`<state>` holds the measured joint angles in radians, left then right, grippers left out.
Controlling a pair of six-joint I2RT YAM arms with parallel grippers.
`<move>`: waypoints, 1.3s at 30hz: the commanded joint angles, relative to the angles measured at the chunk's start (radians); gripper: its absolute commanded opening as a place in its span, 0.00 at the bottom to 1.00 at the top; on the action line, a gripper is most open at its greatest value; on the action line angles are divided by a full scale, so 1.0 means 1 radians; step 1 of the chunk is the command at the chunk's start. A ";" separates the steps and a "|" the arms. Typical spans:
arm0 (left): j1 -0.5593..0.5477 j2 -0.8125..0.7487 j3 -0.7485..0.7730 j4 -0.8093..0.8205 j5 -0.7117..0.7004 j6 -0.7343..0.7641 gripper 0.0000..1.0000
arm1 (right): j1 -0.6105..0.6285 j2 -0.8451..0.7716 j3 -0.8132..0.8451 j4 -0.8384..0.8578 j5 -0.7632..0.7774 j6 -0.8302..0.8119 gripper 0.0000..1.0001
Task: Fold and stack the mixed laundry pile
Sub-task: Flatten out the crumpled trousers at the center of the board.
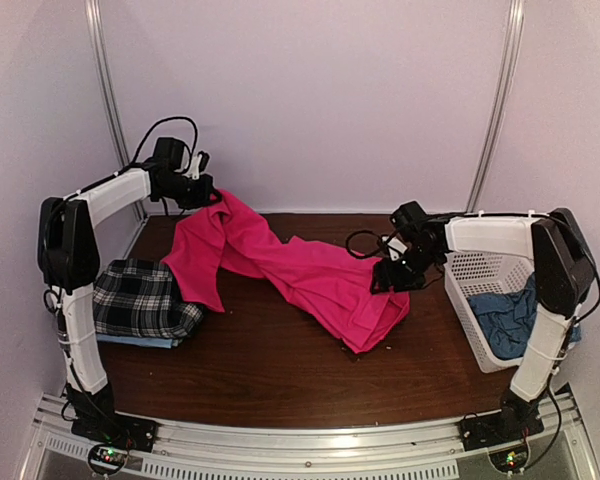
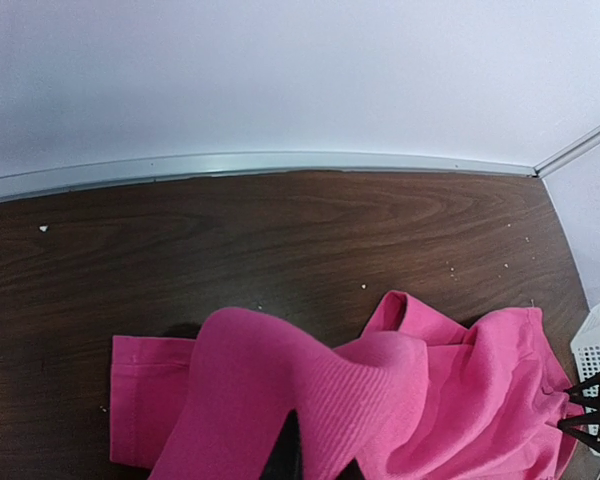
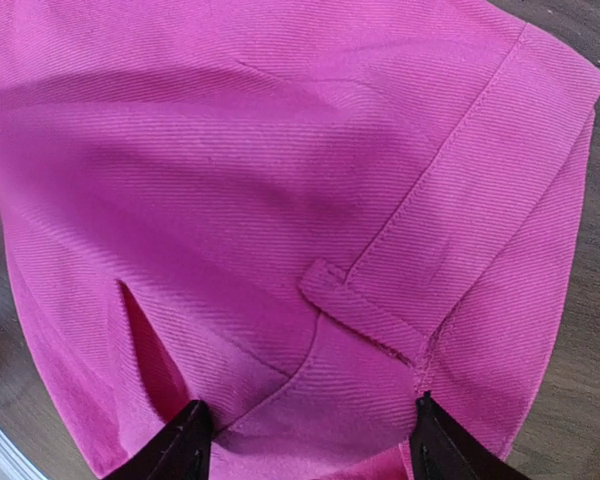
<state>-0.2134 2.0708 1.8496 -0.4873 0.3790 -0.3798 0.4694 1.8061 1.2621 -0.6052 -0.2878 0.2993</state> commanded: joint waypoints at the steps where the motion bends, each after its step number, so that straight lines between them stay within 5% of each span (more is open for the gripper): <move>1: -0.004 -0.057 -0.023 0.048 0.022 0.009 0.01 | -0.011 0.049 0.027 0.046 0.002 -0.002 0.64; 8: -0.004 -0.069 -0.026 0.047 0.025 0.021 0.00 | -0.012 0.000 0.074 0.040 0.008 -0.022 0.00; 22: -0.004 -0.366 0.030 -0.008 -0.030 0.232 0.00 | 0.012 -0.318 0.388 0.012 0.244 -0.207 0.00; 30: -0.007 -0.628 -0.024 -0.004 0.254 0.330 0.00 | 0.132 -0.507 0.486 0.004 0.349 -0.317 0.00; 35: -0.014 -0.796 -0.130 -0.001 0.284 0.347 0.00 | 0.269 -0.517 0.610 -0.072 0.427 -0.342 0.00; 39: -0.015 -0.785 -0.129 -0.014 0.296 0.348 0.00 | 0.273 -0.501 0.622 -0.071 0.475 -0.338 0.00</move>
<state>-0.2245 1.2633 1.7309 -0.5484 0.6281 -0.0563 0.7452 1.3079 1.8652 -0.6842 0.0830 -0.0219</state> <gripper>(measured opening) 0.031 0.025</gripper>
